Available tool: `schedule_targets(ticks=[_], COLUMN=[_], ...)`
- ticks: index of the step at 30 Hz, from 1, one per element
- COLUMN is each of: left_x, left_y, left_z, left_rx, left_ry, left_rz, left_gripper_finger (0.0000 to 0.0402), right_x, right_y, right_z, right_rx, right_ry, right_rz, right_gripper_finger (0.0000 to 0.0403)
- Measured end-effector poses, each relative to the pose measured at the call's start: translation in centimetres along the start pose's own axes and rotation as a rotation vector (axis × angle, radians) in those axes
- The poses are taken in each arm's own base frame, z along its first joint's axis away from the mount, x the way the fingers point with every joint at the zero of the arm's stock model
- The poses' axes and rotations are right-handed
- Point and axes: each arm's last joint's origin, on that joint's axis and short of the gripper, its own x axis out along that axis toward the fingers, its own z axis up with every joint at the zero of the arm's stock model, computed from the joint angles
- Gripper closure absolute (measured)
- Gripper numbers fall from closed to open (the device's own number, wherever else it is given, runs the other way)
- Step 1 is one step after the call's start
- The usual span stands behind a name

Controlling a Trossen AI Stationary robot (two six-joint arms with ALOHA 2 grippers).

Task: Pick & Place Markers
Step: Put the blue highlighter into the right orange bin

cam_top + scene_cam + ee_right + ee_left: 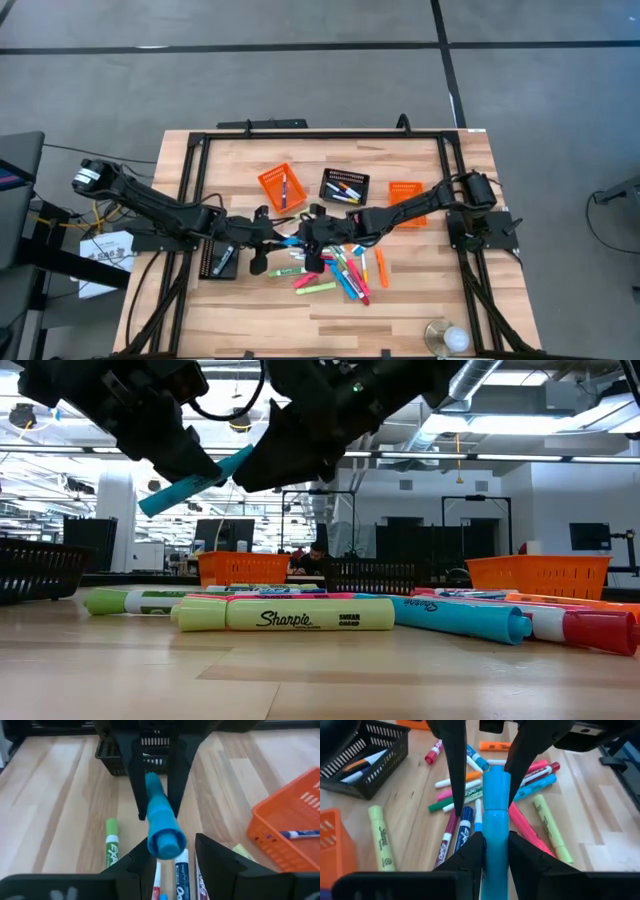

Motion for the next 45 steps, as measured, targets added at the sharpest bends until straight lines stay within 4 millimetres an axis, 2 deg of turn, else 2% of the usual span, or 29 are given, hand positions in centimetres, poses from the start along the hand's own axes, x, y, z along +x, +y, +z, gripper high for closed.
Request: schedule_targets(ticks=[8, 21, 32, 40, 45], left_x=[0.21, 0.18, 0.18, 0.18, 0.19], left_y=[-0.07, -0.04, -0.08, -0.06, -0.02], left_z=[0.06, 0.17, 0.18, 0.2, 0.2], left_rx=[0.013, 0.009, 0.01, 0.009, 0.009], left_ry=[-0.012, -0.024, -0.024, -0.026, -0.027], left_rz=[-0.003, 0.004, -0.001, 0.001, 0.011], left_gripper_finger=[0.0322, 0.0324, 0.0316, 0.0315, 0.0315], right_x=[-0.03, -0.02, -0.01, -0.06, -0.17], right_y=[0.32, 0.11, 0.09, 0.08, 0.07], right_z=[0.61, 0.71, 0.67, 0.6, 0.76], right_rx=[0.0, -0.016, -0.017, -0.011, -0.012], right_ry=[-0.058, -0.066, -0.061, -0.044, -0.015], right_rz=[0.1, 0.102, 0.098, 0.097, 0.092], right_gripper_finger=[0.0278, 0.028, 0.0342, 0.0334, 0.0344])
